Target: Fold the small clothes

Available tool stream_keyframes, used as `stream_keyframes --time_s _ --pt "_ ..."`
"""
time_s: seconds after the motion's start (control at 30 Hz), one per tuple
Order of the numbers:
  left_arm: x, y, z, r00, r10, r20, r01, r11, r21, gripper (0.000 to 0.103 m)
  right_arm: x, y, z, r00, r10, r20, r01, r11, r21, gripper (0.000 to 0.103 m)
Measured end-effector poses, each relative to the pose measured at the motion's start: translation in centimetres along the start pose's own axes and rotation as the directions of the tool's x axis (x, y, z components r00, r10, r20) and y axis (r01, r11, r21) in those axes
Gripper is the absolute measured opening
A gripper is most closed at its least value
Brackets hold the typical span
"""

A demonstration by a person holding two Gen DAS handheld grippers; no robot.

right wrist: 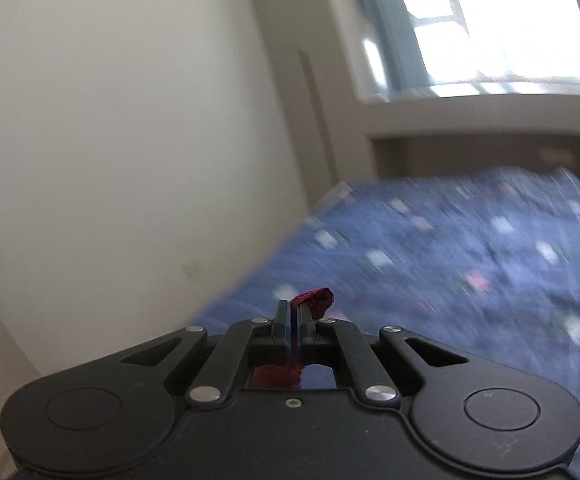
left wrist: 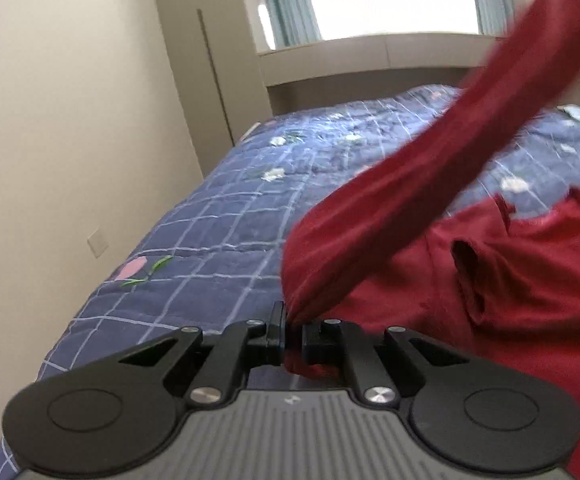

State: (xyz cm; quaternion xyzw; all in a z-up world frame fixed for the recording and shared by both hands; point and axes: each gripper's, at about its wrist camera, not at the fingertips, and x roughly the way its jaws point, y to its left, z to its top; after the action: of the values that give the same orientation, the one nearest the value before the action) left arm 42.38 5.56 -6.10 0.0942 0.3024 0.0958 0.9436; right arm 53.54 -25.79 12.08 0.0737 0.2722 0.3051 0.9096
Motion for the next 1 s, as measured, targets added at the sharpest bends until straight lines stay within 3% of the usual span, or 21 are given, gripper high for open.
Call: stream_keyframes --time_s 0.23,0.33,0.43,0.57,0.6,0.83,0.93,1.0 --pt "-0.4 -1.2 -0.7 0.992 -0.117 -0.055 0.12 0.992 0.048 0.022 0.5 -8.1 -10.3 0.985 -0.098 -0.141 0.12 0.98 0.157 0.001" --pt "-0.7 -0.4 -1.1 0.98 -0.185 -0.078 0.189 0.981 0.045 0.047 1.2 -9.7 -13.5 0.977 -0.11 -0.185 0.148 0.967 0.206 0.001" --pt "-1.5 1.0 -1.6 0.961 -0.261 -0.092 0.263 0.965 0.014 0.057 1.1 -10.8 -15.9 0.973 -0.109 -0.203 0.16 0.953 0.256 0.001" --pt "-1.8 4.0 -1.8 0.936 -0.345 -0.069 0.336 0.936 -0.108 0.081 1.5 -12.1 -17.4 0.974 -0.1 -0.205 0.159 0.942 0.296 0.002" --pt "-1.6 4.7 -1.6 0.936 -0.346 -0.061 0.335 0.932 -0.141 0.081 1.5 -12.2 -17.8 0.974 -0.094 -0.208 0.155 0.941 0.302 0.002" --pt "3.9 6.4 1.3 0.936 -0.346 -0.072 0.311 0.903 -0.297 0.086 0.6 -12.4 -19.3 0.98 -0.029 -0.199 0.1 0.93 0.355 0.034" --pt "6.8 6.1 2.3 0.933 -0.346 -0.101 0.3 0.9 -0.317 0.086 0.5 -11.5 -19.7 0.977 -0.054 -0.205 0.117 0.945 0.306 0.034" --pt "8.0 6.1 2.7 0.924 -0.367 -0.109 0.311 0.885 -0.346 0.08 0.7 -10.9 -20.0 0.976 -0.07 -0.205 0.127 0.953 0.275 0.029"
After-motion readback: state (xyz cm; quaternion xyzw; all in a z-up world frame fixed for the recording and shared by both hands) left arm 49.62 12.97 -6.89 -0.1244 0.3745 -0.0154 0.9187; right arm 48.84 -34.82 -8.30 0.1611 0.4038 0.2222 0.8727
